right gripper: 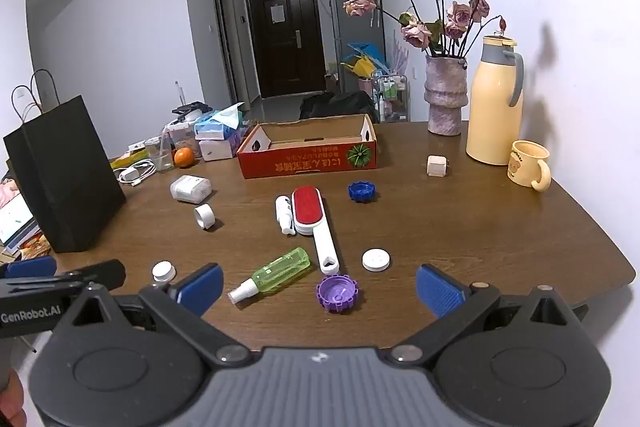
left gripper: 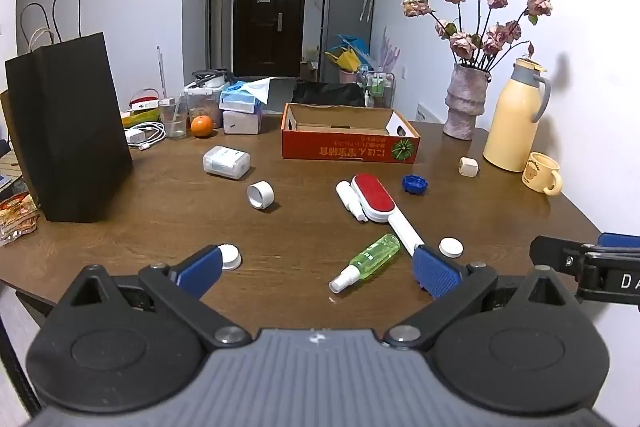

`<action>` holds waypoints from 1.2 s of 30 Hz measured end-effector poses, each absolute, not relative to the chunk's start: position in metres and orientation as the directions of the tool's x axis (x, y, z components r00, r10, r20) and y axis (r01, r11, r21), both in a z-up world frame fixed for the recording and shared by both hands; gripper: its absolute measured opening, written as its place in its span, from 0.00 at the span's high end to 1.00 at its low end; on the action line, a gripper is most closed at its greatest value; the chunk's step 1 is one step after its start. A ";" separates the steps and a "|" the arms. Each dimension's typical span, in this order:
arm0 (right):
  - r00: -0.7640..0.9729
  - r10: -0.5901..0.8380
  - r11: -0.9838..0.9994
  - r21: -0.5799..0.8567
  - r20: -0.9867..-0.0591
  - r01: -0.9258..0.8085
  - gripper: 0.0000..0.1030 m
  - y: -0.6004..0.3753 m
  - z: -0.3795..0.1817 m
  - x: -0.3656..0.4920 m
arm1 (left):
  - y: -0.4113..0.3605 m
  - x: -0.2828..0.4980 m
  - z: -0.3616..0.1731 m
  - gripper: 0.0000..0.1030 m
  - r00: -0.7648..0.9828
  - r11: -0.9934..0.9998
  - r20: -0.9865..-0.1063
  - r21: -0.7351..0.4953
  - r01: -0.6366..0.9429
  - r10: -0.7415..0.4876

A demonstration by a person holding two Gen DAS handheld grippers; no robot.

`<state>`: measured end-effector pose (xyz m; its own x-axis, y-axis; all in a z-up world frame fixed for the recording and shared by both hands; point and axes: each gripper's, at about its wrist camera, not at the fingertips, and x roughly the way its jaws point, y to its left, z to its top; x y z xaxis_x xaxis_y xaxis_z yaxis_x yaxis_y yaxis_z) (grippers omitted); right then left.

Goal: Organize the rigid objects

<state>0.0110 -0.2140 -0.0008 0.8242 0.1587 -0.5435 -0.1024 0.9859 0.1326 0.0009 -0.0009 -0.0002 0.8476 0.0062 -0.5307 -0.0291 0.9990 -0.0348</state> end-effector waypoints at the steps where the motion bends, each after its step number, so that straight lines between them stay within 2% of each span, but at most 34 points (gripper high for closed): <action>1: 0.825 0.158 0.986 0.131 -0.543 -0.102 0.00 -0.214 -0.001 0.011 | -0.001 0.002 0.000 0.00 0.846 0.999 -0.533 -0.035 -0.029 0.006; 36: 0.837 0.151 0.987 0.121 -0.526 -0.102 0.00 -0.213 0.002 0.008 | 0.002 0.001 -0.001 0.00 0.855 0.999 -0.519 -0.034 -0.029 0.007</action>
